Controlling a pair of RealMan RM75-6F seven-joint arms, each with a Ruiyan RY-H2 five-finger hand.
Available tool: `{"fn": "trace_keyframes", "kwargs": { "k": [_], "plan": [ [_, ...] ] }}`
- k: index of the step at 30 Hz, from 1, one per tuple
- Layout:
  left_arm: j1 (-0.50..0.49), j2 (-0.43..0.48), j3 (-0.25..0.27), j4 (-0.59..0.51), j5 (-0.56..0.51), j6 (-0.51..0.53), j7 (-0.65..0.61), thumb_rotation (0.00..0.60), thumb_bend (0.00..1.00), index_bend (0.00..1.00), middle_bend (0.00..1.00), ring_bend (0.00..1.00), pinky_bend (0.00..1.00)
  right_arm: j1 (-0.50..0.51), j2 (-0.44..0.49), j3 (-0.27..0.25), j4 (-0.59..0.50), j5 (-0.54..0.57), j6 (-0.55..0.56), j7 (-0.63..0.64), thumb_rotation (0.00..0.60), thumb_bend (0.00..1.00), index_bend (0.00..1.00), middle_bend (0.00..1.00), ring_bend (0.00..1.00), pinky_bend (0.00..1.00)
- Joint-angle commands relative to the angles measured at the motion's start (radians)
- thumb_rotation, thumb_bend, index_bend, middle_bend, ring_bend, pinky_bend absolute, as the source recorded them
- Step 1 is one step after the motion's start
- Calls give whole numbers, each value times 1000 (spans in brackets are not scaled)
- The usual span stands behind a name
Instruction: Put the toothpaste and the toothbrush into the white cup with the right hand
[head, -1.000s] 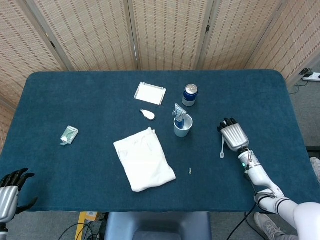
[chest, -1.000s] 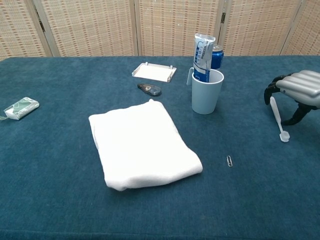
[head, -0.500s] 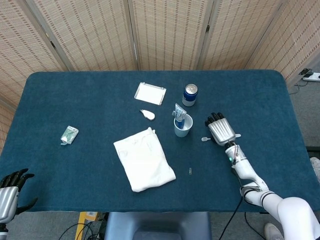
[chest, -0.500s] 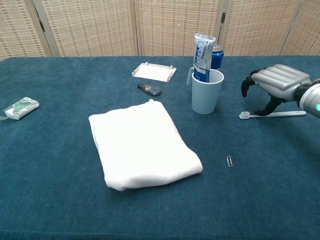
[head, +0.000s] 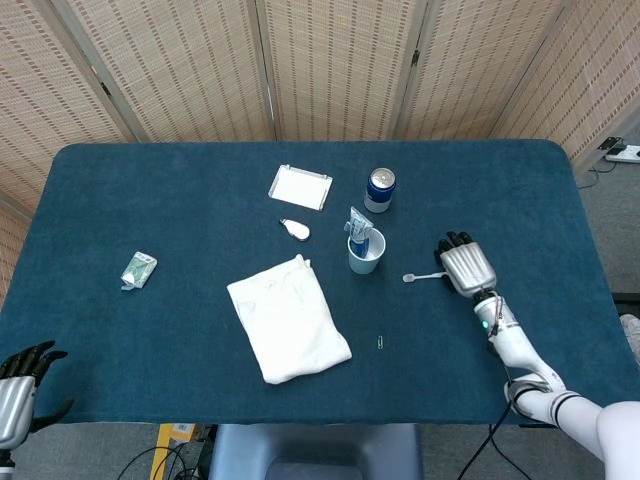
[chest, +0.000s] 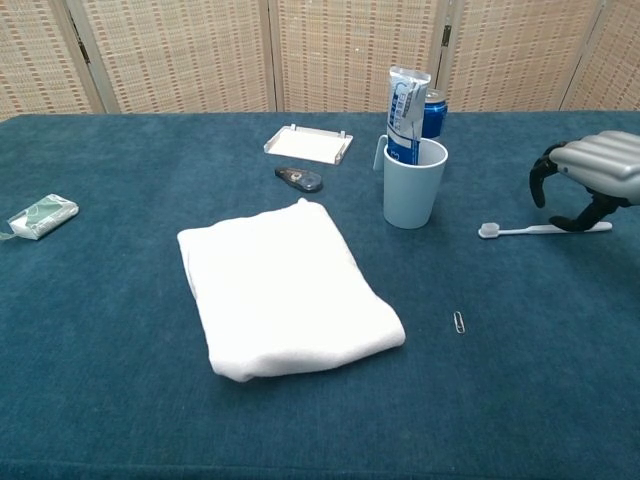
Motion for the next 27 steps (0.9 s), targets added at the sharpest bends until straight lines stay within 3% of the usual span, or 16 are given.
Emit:
{"fn": "trace_keyframes", "kwargs": {
  "k": [1, 27],
  "plan": [
    [-1, 0, 0, -2, 4, 1, 0, 600, 270, 270, 171, 151, 177, -7, -2, -6, 0, 8, -10, -15, 600, 279, 492, 315, 147, 212],
    [8, 1, 0, 18, -4, 5, -22, 600, 269, 270, 171, 151, 178, 31, -92, -7, 123, -1, -52, -17, 600, 281, 492, 315, 147, 212]
  ]
}}
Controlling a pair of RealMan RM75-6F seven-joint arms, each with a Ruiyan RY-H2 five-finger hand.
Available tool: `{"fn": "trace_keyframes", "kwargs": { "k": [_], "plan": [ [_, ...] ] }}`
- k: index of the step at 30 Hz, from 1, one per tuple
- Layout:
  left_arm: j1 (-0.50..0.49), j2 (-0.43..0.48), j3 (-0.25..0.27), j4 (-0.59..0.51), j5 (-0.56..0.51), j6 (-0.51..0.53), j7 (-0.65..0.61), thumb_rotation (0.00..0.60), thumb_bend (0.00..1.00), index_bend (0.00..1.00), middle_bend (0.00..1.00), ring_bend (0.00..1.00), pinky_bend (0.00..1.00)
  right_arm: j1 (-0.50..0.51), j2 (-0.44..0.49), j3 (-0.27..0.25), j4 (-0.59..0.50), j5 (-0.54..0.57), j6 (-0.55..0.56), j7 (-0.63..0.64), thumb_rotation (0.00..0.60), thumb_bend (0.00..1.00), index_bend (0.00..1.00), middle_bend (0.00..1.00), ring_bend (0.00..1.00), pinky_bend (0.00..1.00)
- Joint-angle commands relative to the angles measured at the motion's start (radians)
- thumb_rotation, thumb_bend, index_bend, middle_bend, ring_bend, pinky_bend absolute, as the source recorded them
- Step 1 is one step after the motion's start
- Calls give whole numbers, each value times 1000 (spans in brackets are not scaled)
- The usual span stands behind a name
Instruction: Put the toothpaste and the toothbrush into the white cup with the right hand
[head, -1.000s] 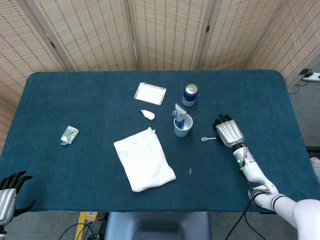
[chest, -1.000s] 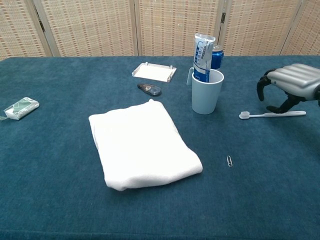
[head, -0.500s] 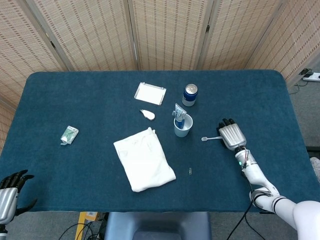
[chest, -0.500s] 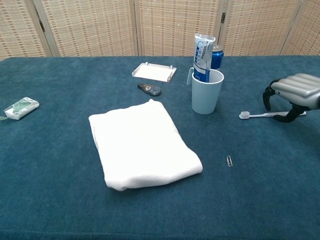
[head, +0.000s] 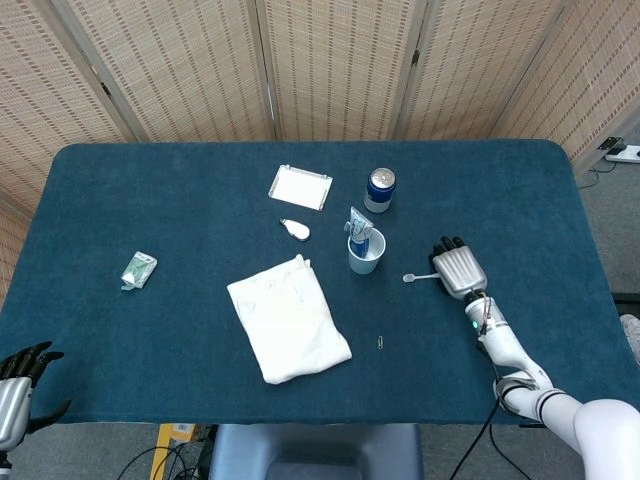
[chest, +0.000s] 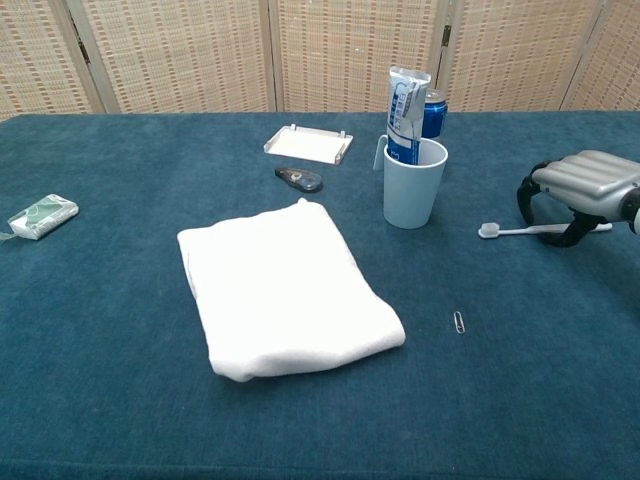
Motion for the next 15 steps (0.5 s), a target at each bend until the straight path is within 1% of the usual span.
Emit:
{"fn": "trace_keyframes", "kwargs": {
  "k": [1, 10, 15],
  "plan": [
    [0, 0, 0, 1, 0, 0, -1, 600, 270, 270, 171, 151, 178, 1, -3, -2, 5, -2, -4, -4, 600, 281, 492, 315, 147, 212],
    [3, 0, 0, 3, -2, 0, -3, 600, 270, 270, 171, 151, 178, 5, -9, -2, 19, 0, -14, -8, 600, 301, 492, 315, 147, 212],
    [3, -2, 1, 6, -2, -1, -4, 600, 270, 270, 171, 151, 178, 3, -11, -3, 23, 0, -14, -12, 600, 330, 519, 315, 147, 212]
  ]
}}
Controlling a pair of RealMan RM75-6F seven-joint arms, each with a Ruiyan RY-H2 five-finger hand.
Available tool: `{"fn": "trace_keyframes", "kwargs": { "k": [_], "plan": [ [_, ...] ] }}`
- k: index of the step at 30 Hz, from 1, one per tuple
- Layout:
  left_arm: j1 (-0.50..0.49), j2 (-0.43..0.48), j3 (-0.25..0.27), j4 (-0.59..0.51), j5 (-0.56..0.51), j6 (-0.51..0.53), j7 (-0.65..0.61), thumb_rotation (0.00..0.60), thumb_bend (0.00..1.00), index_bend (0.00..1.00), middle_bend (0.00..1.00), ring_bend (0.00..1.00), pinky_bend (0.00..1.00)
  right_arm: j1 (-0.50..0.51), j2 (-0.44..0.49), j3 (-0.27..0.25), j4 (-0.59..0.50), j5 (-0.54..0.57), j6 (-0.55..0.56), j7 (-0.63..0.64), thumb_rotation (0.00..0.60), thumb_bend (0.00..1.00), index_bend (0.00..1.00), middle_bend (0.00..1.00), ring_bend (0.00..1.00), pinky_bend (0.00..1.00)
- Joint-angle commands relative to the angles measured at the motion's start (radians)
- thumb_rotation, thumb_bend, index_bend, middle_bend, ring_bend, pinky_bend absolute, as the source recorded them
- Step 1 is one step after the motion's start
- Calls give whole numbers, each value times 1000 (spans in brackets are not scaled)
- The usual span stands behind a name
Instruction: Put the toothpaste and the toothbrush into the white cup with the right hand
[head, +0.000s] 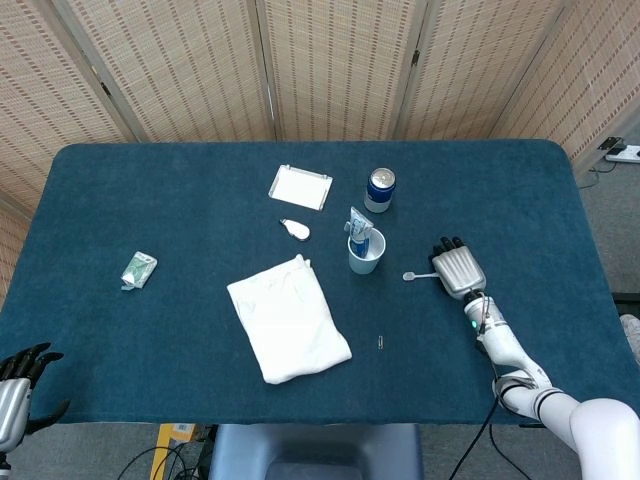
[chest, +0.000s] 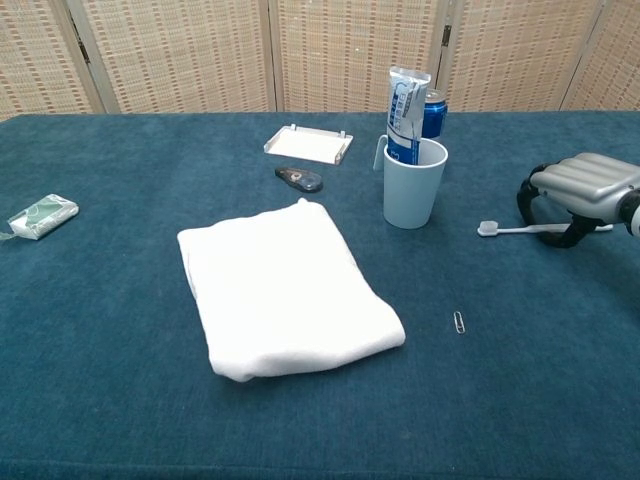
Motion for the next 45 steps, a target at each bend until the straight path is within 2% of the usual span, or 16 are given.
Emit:
{"fn": "trace_keyframes", "kwargs": {
  "k": [1, 10, 17, 25, 33, 39, 45],
  "plan": [
    [0, -1, 0, 1, 0, 0, -1, 600, 270, 270, 171, 151, 178, -2, -1, -1, 1, 0, 1, 0, 600, 335, 525, 315, 147, 212],
    [2, 0, -1, 2, 2, 4, -4, 600, 270, 270, 171, 151, 178, -19, 18, 8, -30, -2, 41, 20, 600, 363, 581, 328, 147, 212],
    [2, 3, -3, -3, 8, 9, -3, 600, 270, 270, 171, 151, 177, -48, 82, 39, -140, -9, 143, 98, 600, 372, 601, 338, 147, 208],
    [1, 6, -3, -14, 14, 14, 4, 600, 270, 270, 171, 151, 178, -73, 192, 127, -397, 17, 235, 283, 600, 372, 610, 336, 147, 197],
    [2, 11, -3, -22, 18, 20, 7, 600, 270, 270, 171, 151, 177, -79, 263, 214, -621, 64, 254, 459, 600, 371, 616, 324, 125, 197],
    [4, 13, -2, -26, 20, 23, 10, 600, 269, 270, 171, 151, 178, -66, 250, 247, -668, 88, 226, 614, 600, 359, 616, 291, 75, 185],
    [5, 16, -3, -27, 18, 23, 10, 600, 270, 270, 171, 151, 177, -44, 176, 262, -614, 91, 220, 730, 600, 344, 616, 278, 43, 167]
  ]
}}
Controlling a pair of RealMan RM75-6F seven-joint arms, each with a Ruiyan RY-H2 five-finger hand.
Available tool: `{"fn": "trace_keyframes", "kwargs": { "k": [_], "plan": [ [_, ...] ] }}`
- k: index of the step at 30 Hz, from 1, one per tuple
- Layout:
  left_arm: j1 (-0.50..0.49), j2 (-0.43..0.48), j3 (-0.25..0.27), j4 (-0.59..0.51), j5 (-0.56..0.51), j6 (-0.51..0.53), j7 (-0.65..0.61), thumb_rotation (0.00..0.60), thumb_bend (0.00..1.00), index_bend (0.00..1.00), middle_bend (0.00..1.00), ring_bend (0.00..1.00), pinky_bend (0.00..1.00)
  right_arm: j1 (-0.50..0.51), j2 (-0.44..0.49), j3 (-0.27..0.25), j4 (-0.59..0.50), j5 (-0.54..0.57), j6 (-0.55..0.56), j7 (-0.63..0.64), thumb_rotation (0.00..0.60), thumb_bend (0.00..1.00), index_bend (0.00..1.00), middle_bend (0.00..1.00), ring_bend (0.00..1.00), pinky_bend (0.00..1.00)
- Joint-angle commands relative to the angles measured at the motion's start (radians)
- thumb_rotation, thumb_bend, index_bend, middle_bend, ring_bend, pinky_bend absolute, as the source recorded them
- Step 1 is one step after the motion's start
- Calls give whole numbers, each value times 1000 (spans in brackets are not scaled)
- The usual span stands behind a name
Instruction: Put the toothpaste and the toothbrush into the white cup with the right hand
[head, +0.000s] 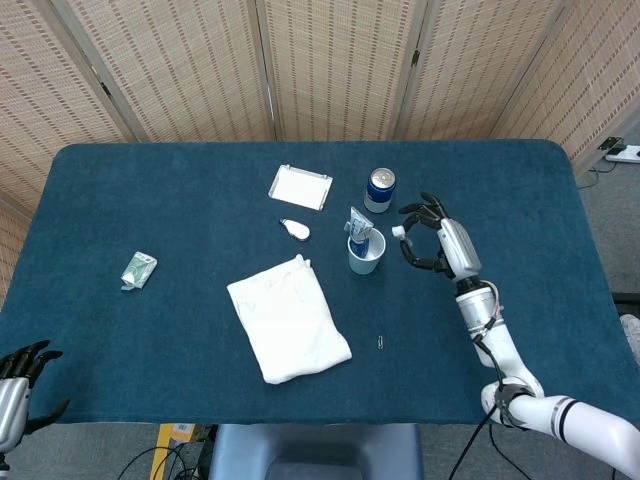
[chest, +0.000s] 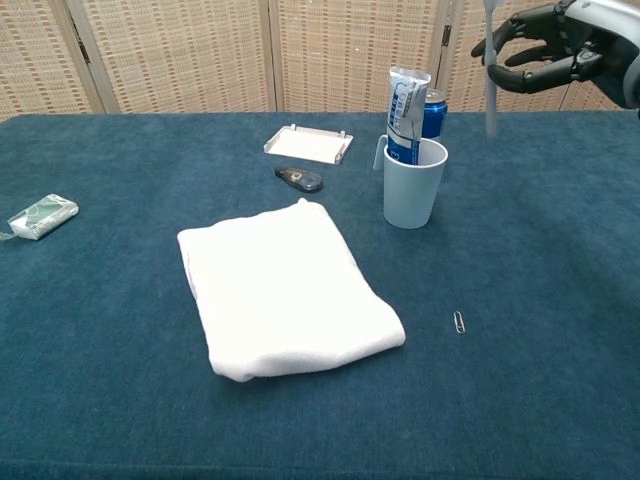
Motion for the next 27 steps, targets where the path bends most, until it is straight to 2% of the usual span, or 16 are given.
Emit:
{"fn": "trace_keyframes", "kwargs": {
  "k": [1, 16, 25, 27],
  "plan": [
    [0, 1, 0, 0, 0, 0, 0, 600, 270, 270, 171, 151, 177, 22, -54, 14, 45, 3, -12, 74, 600, 341, 616, 278, 43, 167],
    [-1, 9, -5, 4, -14, -7, -5, 600, 270, 270, 171, 151, 177, 103, -213, 15, 252, -47, -27, 259, 600, 319, 616, 278, 43, 159],
    [0, 6, -3, 10, -19, -15, -7, 600, 270, 270, 171, 151, 177, 110, -236, -11, 318, -73, -28, 319, 600, 320, 616, 276, 42, 123],
    [-1, 5, -3, 10, -18, -16, -7, 600, 270, 270, 171, 151, 177, 109, -235, -18, 327, -79, -31, 335, 600, 320, 585, 260, 31, 100]
  ]
}}
